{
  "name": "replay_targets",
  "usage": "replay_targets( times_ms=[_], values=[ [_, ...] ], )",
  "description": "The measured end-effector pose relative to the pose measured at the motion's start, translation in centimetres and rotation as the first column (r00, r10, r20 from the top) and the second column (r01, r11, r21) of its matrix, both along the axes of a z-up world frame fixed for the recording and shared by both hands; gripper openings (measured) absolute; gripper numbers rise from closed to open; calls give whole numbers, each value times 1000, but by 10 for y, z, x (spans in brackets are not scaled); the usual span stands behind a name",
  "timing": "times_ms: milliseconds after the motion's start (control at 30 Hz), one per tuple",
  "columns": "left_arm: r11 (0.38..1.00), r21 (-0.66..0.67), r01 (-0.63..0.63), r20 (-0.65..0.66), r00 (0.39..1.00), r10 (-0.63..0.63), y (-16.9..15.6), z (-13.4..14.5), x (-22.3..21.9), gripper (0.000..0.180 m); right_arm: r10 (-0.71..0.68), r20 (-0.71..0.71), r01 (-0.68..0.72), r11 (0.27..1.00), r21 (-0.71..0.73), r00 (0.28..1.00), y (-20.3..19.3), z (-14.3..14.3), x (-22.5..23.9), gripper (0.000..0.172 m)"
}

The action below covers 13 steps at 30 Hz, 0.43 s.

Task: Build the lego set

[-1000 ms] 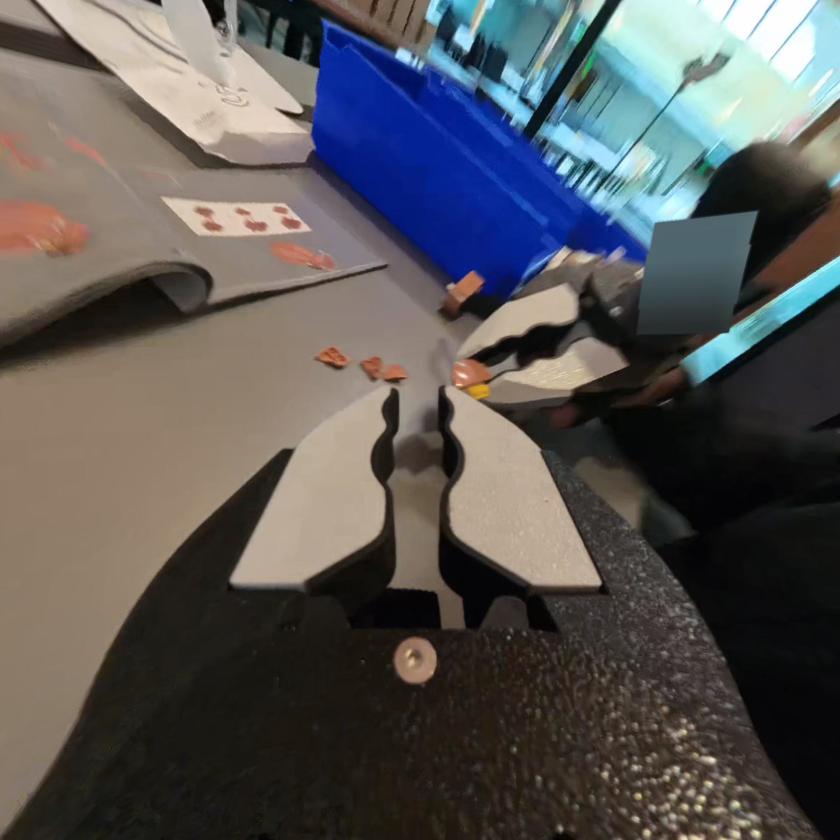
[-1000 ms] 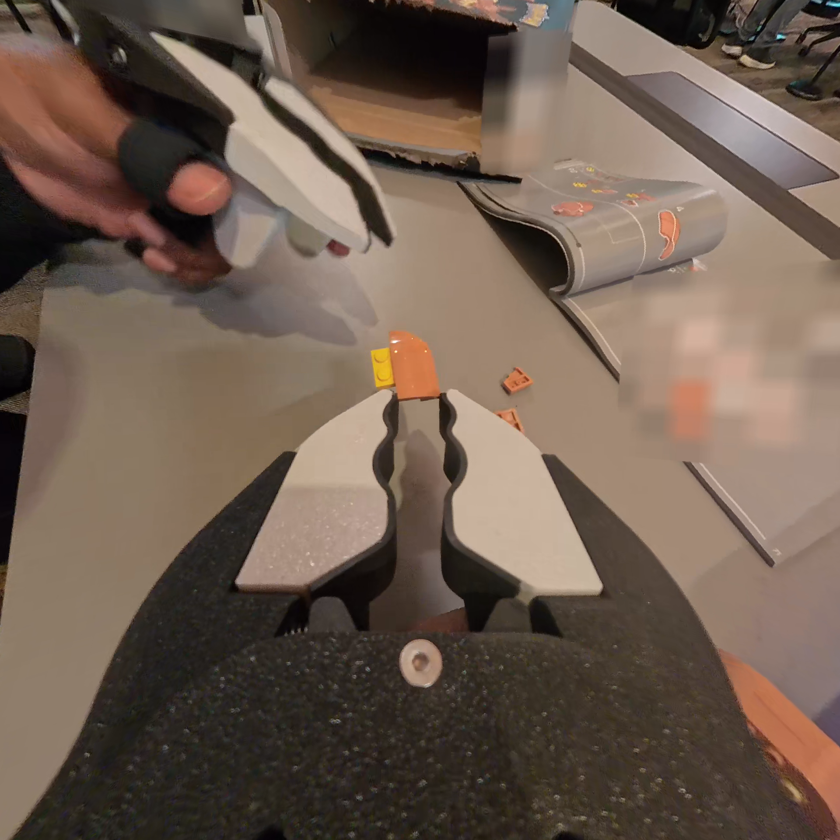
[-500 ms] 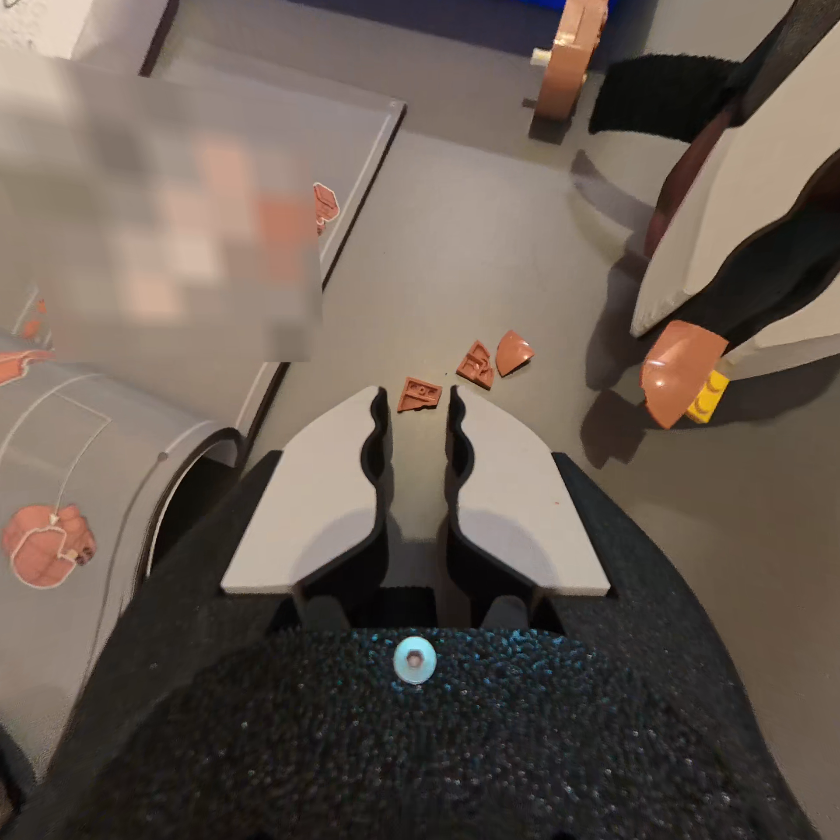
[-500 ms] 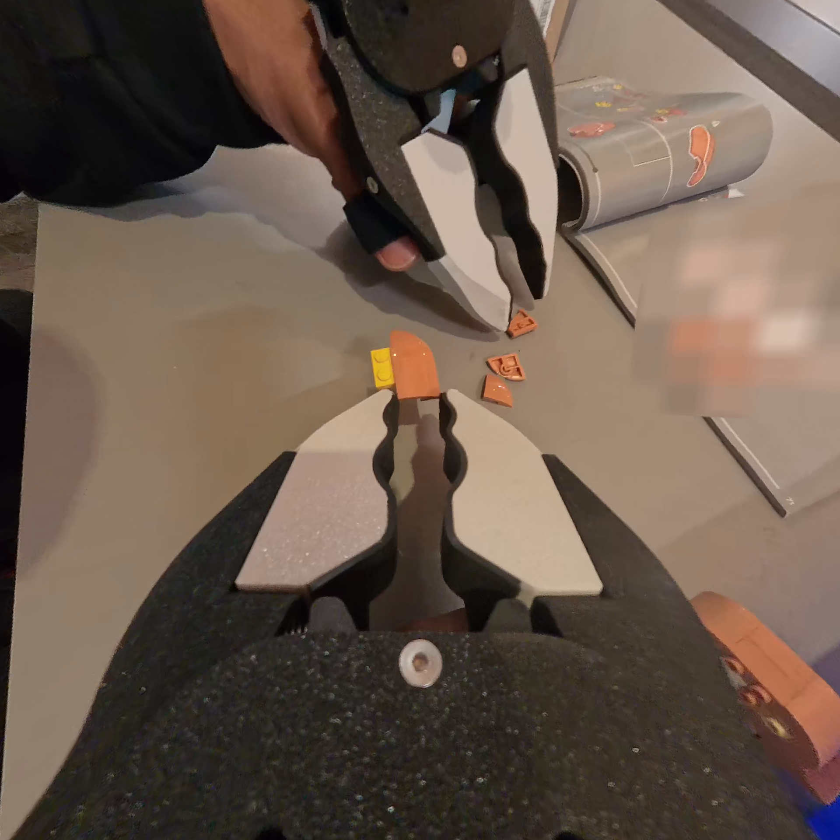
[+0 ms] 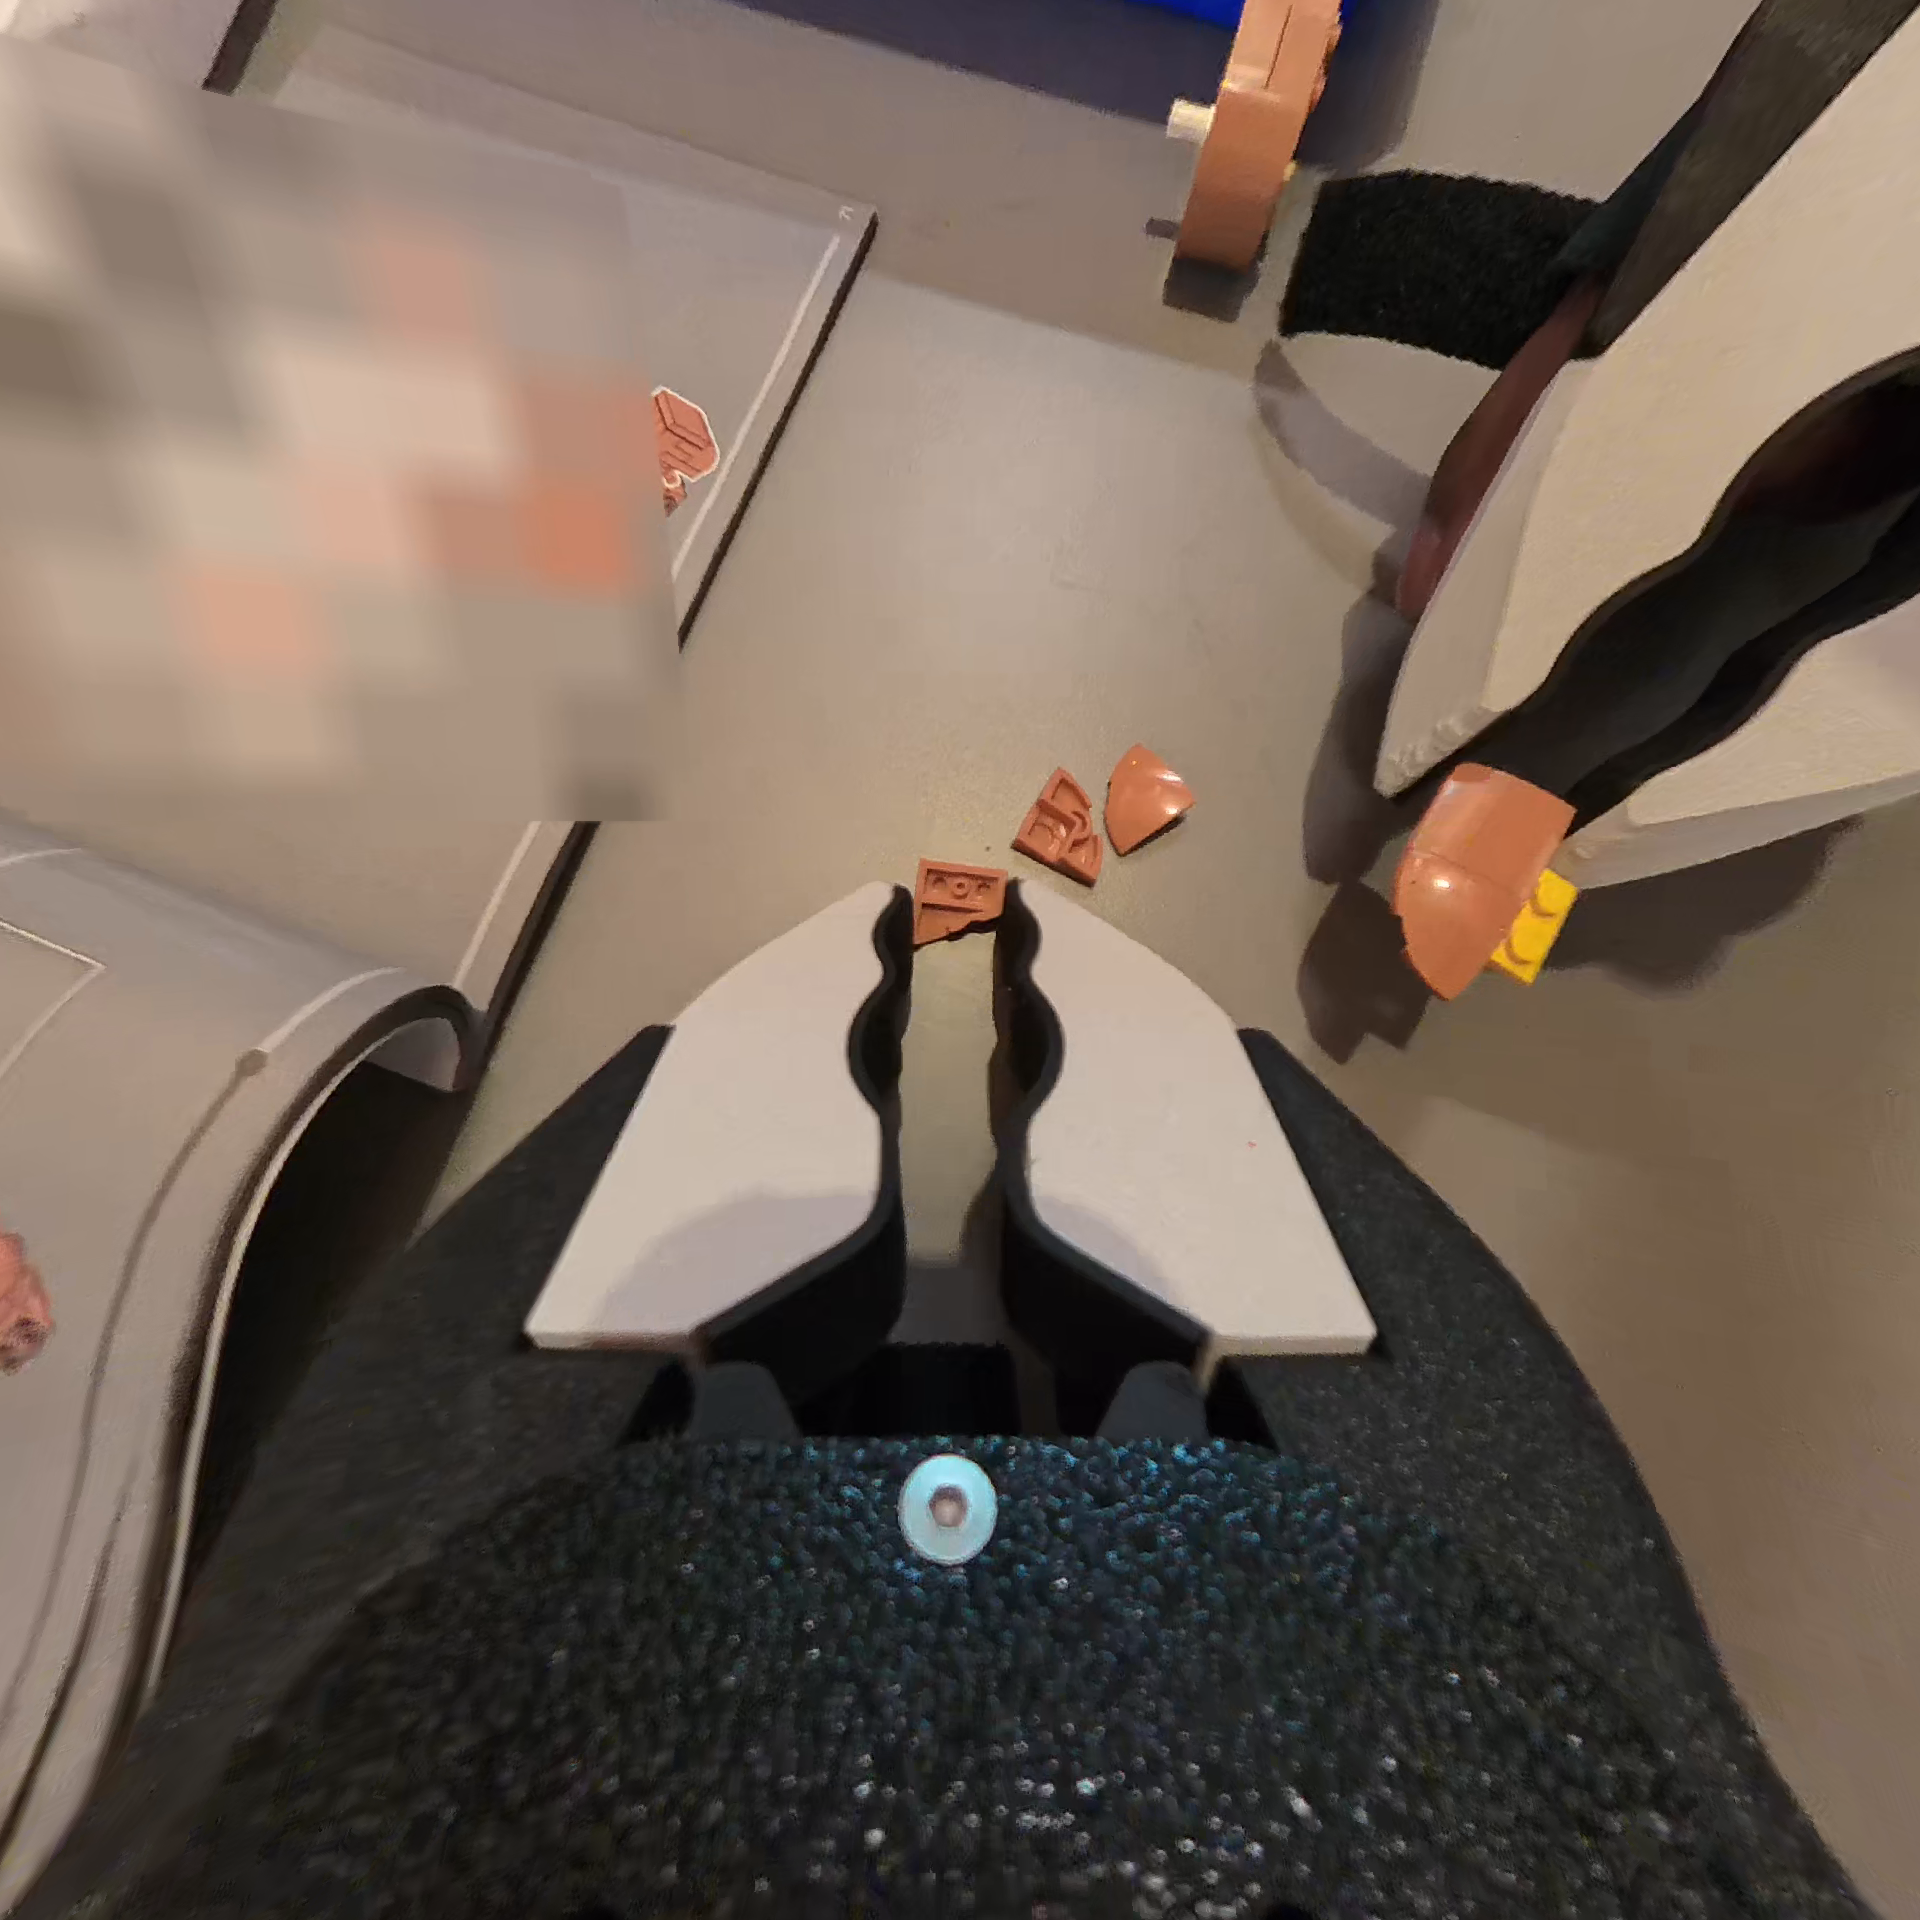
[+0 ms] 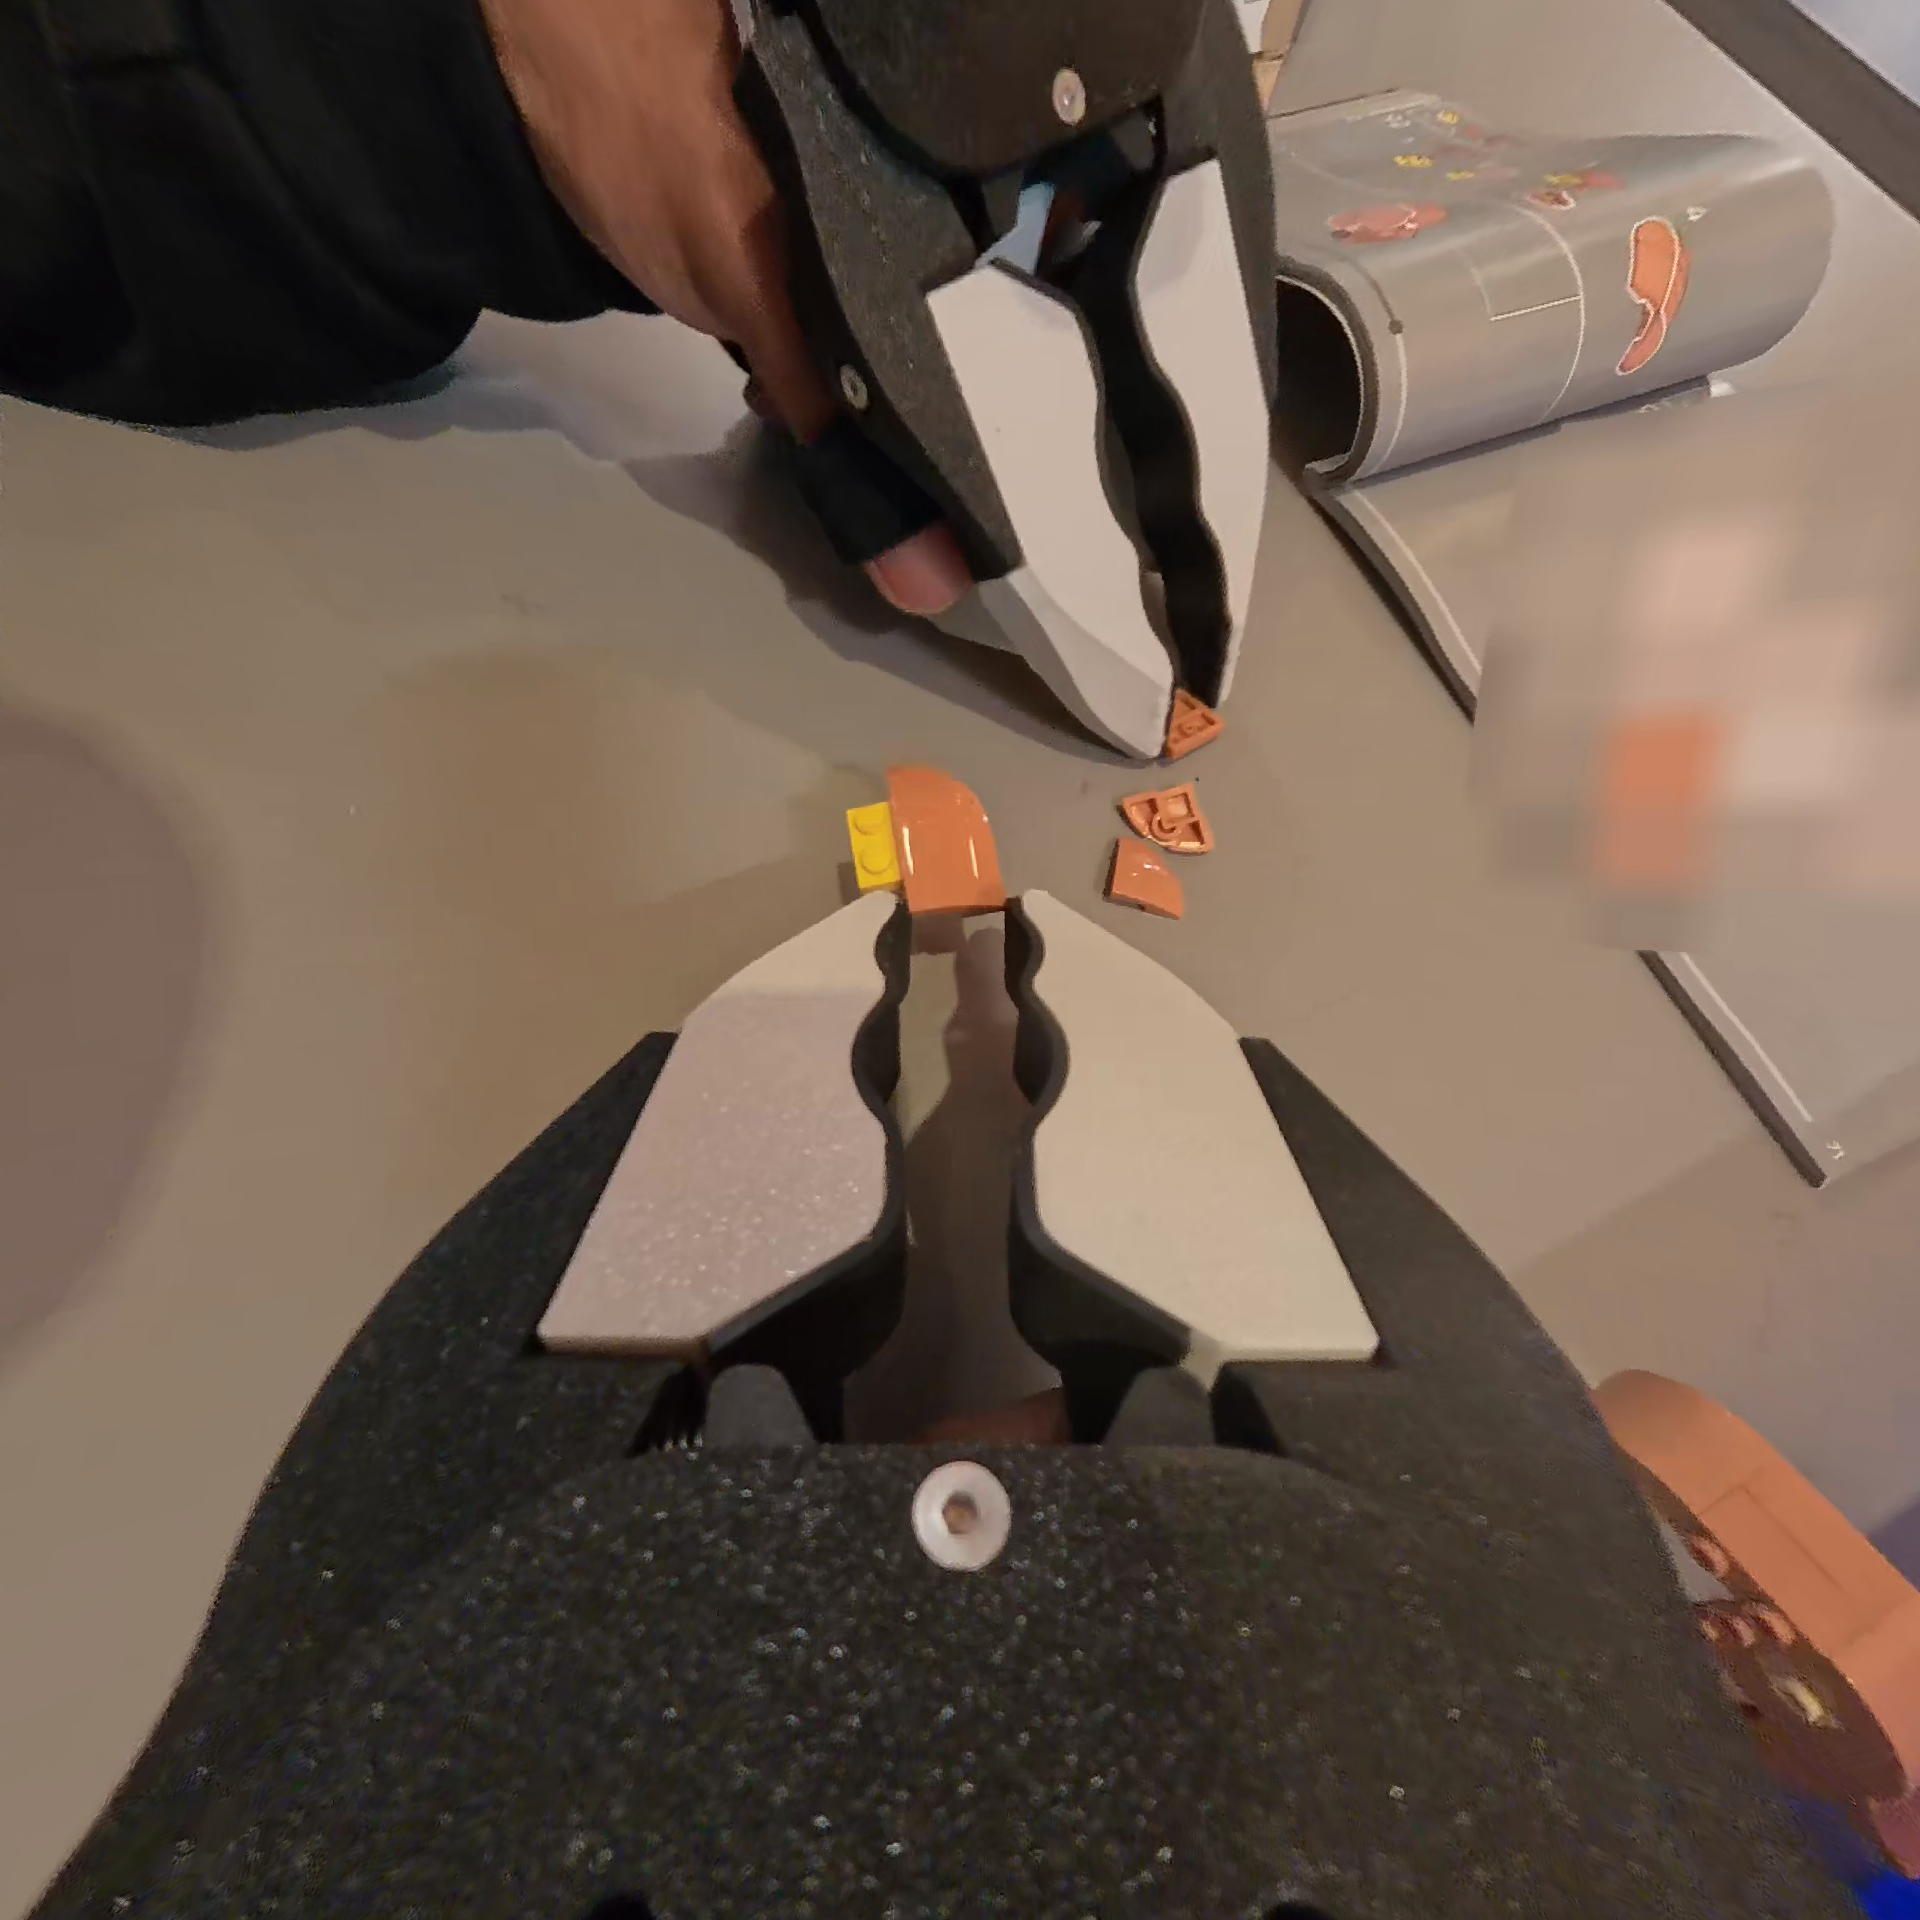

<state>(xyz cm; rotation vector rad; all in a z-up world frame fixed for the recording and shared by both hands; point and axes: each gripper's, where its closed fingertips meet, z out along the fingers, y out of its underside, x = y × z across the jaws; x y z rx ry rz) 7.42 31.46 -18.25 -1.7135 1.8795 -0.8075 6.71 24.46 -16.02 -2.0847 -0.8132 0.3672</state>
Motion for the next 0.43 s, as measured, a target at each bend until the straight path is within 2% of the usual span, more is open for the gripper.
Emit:
replay_targets(
  times_ms=[67, 133, 233, 300, 367, 433],
  values=[
    [999, -52, -2, 25, 1000, 3, -2, 4, -1, 16, -6, -9, 6, 1000, -7, 1000, 1, 0, 1, 17],
    [988, -157, -1, 95, 995, 16, -6, 16, -1, 16, -10, -26, 10, 1000, -16, 1000, 2, 1, 1, 19],
    [909, -412, 61, 266, 962, 56, -19, 47, 0, 16, -15, -59, 13, 999, -31, 998, 2, 2, 2, 22],
    [803, -570, 173, 406, 909, 92, -30, 75, -3, 16, -27, -119, 23, 999, -36, 993, 2, 8, 3, 23],
    [649, -692, 317, 541, 822, 176, -39, 110, -10, 16, -40, -249, 29, 998, -50, 968, 1, 22, 0, 25],
    [480, -746, 461, 632, 718, 291, -44, 140, -20, 16, -37, -435, 13, 998, -58, 900, -1, 45, -6, 25]
  ],
)
